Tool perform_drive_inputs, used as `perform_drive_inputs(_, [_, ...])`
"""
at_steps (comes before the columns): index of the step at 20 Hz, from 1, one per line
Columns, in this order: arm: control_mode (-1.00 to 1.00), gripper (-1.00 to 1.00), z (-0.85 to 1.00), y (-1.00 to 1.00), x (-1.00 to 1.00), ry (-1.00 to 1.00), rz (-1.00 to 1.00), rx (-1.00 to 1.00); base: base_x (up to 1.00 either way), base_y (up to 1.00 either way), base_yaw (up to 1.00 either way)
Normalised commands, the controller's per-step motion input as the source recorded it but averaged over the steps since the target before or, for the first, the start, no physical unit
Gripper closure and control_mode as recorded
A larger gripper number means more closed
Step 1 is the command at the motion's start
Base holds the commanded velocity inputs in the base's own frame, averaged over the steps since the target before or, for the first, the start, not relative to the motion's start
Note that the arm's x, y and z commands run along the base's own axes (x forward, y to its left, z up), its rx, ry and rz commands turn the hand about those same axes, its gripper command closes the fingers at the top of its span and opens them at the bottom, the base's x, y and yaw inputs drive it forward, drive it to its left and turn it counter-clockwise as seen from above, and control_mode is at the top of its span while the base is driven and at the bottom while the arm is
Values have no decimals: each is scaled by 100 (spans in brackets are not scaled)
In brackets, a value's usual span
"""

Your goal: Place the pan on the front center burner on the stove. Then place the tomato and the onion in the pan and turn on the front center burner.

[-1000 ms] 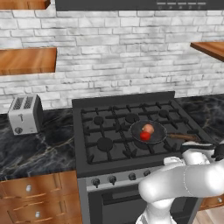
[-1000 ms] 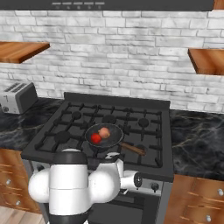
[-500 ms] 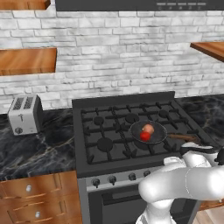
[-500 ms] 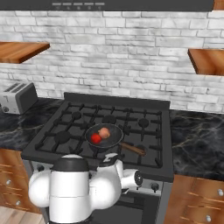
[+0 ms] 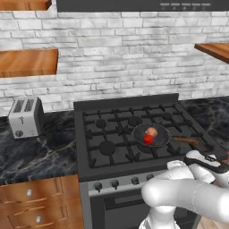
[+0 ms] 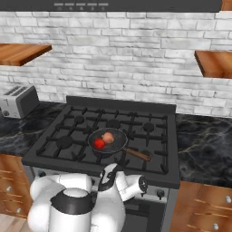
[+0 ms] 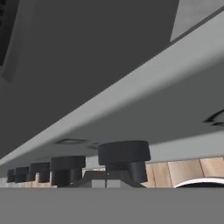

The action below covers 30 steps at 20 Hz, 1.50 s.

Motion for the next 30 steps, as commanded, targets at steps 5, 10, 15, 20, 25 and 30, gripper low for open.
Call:
perform_drive_inputs(5, [-100, 100, -57, 100, -56, -83, 0, -84, 0, 0, 0])
perform_drive_inputs(10, [-100, 100, -50, 100, -56, -89, 0, -85, 0, 0, 0])
perform_drive_inputs(15, [-100, 100, -54, 100, -67, -82, 0, -90, 0, 0, 0])
perform_drive_inputs(20, [-100, 100, -67, 100, -65, -73, 0, -89, 0, 0, 0])
perform_drive_inputs(25, [-100, 100, -35, 99, -91, -57, 0, -72, 0, 0, 0])
perform_drive_inputs(30, [-100, 100, 0, 42, -45, -15, 0, -19, 0, 0, 0])
